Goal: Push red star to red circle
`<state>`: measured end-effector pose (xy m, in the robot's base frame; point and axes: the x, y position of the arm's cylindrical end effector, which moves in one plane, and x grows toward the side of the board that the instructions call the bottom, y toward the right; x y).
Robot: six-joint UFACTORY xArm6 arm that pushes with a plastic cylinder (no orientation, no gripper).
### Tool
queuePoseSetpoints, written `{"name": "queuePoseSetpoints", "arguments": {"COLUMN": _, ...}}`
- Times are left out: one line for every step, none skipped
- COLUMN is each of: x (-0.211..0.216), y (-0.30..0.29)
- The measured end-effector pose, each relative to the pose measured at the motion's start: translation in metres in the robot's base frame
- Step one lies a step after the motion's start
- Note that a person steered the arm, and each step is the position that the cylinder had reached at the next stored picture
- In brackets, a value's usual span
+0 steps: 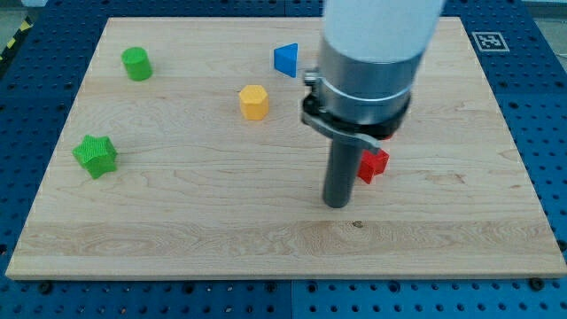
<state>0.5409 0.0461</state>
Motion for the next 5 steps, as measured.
{"name": "queuePoseSetpoints", "arguments": {"x": 0.000, "y": -0.004}}
{"name": "queuePoseSetpoints", "arguments": {"x": -0.006, "y": -0.004}}
{"name": "queuePoseSetpoints", "arguments": {"x": -0.017, "y": -0.001}}
{"name": "queuePoseSetpoints", "arguments": {"x": -0.018, "y": 0.028}}
{"name": "queuePoseSetpoints", "arguments": {"x": -0.026, "y": 0.065}}
